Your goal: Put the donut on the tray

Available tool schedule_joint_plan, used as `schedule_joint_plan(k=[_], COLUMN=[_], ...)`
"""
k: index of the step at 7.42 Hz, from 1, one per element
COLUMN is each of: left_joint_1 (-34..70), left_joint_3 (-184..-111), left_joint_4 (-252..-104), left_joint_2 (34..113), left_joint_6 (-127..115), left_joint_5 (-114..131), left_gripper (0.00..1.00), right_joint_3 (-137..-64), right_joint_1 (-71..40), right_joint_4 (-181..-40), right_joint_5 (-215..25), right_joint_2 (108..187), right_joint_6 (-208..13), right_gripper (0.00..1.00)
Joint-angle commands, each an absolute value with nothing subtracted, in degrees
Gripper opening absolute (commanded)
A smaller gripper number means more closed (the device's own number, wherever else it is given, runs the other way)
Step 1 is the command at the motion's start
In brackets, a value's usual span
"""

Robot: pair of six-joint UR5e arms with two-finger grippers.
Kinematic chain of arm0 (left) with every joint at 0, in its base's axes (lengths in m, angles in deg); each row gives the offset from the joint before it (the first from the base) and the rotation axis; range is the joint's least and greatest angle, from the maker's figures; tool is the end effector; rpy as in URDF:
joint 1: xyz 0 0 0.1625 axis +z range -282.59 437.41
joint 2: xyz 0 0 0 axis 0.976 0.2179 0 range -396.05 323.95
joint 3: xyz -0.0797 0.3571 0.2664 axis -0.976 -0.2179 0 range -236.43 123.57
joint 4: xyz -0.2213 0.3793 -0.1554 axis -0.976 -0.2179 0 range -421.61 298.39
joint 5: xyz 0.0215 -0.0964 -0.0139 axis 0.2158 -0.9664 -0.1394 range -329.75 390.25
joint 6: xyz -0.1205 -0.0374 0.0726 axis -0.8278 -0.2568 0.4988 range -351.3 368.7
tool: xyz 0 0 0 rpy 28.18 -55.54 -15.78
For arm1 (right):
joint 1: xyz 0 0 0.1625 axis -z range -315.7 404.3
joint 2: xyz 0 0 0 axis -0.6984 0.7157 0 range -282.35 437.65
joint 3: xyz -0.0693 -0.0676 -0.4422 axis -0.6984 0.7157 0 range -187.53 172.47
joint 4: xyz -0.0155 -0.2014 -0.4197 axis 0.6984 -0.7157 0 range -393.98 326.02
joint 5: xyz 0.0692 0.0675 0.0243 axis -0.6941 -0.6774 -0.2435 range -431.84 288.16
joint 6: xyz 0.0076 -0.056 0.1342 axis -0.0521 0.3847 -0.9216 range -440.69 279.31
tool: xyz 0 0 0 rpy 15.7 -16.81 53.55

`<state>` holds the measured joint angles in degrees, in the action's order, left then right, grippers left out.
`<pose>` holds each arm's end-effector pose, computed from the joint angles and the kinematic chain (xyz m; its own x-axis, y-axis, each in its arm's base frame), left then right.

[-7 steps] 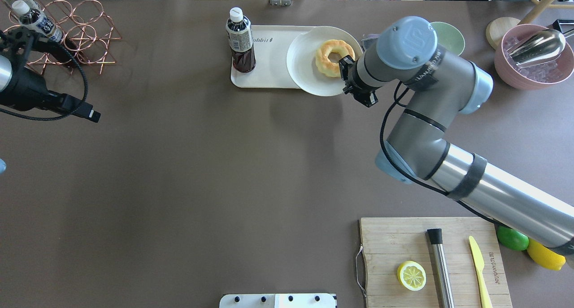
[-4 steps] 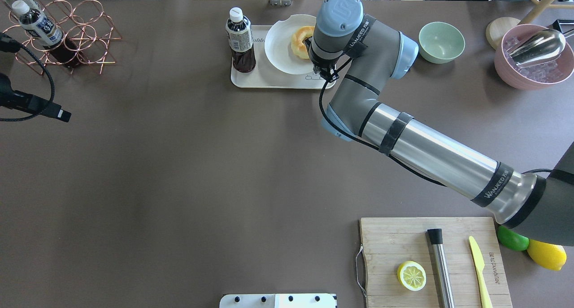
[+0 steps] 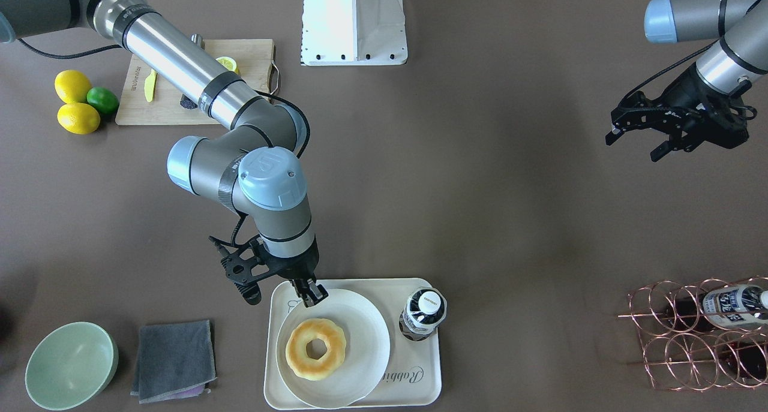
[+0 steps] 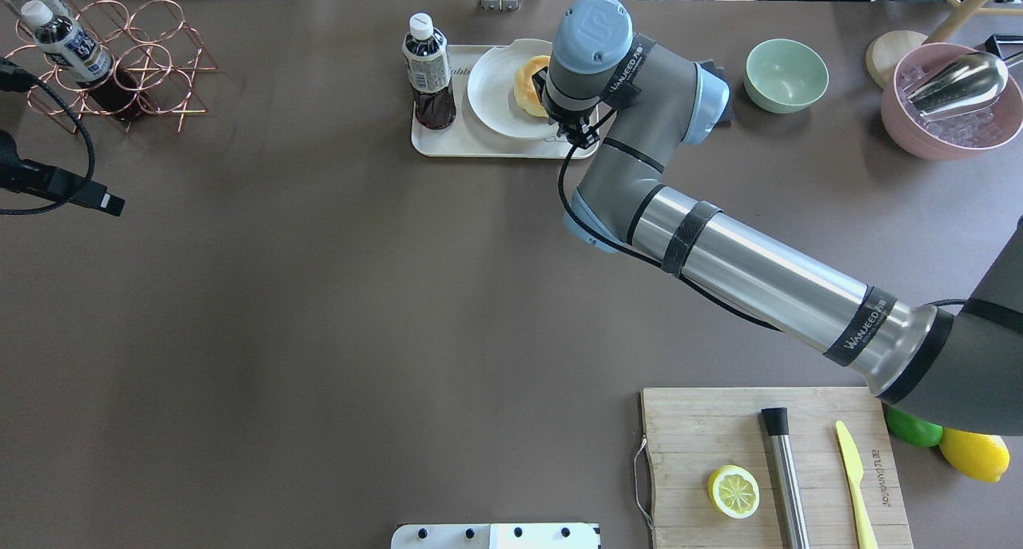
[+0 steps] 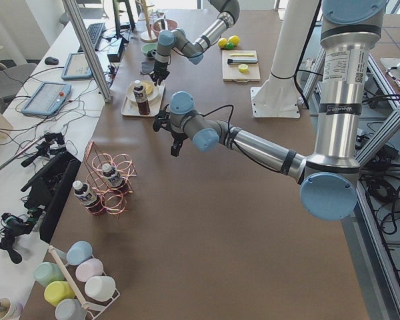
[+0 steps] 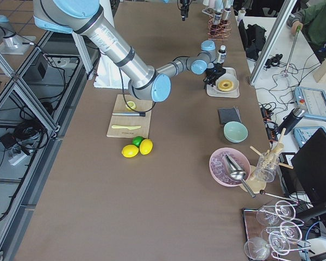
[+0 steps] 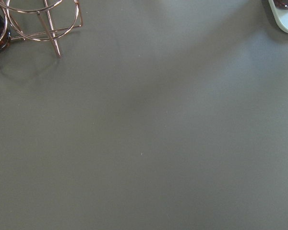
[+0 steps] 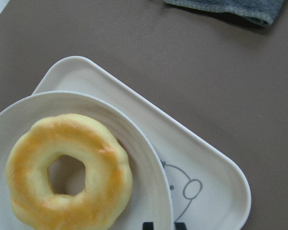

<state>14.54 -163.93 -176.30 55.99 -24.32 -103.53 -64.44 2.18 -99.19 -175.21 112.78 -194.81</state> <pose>0.2361 -0.5325 0.4712 0.5324 0.2887 -0.7957 -0.0437 0.9482 0.3148 -0.6423 -0.7151 0.2824 0.2498 0.7618 0.5977 -0.6904 0.5729 -0.4418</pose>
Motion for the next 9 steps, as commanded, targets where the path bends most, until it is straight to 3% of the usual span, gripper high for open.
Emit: schedule_joint_plan(k=[1,4,7,9], left_joint_1=[14.57,9.78,-1.40,-3.78], left_joint_3=[-163.39,-160.25,-151.64,-149.69], left_joint_4=[-176.39,-177.89,-177.10,-164.44], left_joint_2=[56.50,55.53,55.97,57.10], left_joint_6=[-24.26,-14.75,0.37,3.16], left_joint_5=[-104.05,-106.15,-115.30,-114.95], left_gripper=[0.99,0.99,0.99,0.99], right_joint_3=[-70.15,-91.67,-99.61,-100.70], right_joint_1=[1.51,-2.36,-14.89,-25.95], right_joint_4=[-99.54,-98.75,-99.01,-99.62], right_joint_5=[-175.46,-177.38,-191.34,-192.85], right_joint_2=[116.21,134.03,151.41,163.73], right_joint_6=[-189.67,-178.48,-154.36,-128.04], right_gripper=[1.00,1.00,1.00,1.00])
